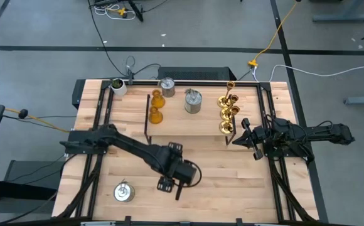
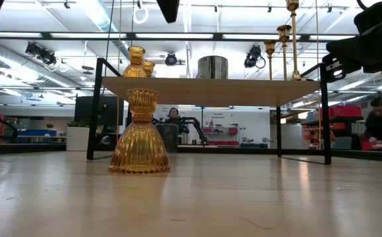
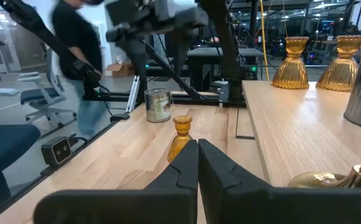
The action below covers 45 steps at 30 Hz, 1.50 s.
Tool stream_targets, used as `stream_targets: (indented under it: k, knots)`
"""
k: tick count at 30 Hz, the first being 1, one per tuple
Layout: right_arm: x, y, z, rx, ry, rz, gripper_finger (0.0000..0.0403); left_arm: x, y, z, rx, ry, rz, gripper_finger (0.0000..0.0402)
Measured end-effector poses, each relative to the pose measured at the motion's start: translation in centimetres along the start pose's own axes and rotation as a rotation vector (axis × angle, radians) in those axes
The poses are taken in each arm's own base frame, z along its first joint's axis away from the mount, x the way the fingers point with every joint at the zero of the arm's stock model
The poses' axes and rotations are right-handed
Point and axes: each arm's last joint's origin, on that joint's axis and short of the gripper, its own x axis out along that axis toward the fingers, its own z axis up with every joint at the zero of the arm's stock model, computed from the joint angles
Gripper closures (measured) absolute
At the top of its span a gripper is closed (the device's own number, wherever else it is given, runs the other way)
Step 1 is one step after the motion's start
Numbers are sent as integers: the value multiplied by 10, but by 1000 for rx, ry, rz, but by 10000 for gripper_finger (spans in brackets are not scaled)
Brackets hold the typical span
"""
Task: Pick & Place candle stick holders
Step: Put the glass candle holder on the shelf aligned with the other glass candle holder
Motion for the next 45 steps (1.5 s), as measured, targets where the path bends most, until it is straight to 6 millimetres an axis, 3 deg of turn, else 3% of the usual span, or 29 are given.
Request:
stream_targets:
  k: [6, 18, 31, 35, 45]
  knots:
    - [0, 0, 0, 0, 0, 0, 389, 15, -14, 4, 38, 31, 12, 30]
    - [0, 0, 0, 0, 0, 0, 389, 16, -10, 5, 33, 26, 60, 30]
    - [0, 0, 0, 0, 0, 0, 389, -25, 5, -10, 30, -55, 50, 30]
    - [0, 0, 0, 0, 0, 0, 389, -22, 4, -12, 26, -45, 51, 30]
    - [0, 0, 0, 0, 0, 0, 389, -3, 2, -47, -18, -66, 20, 31]
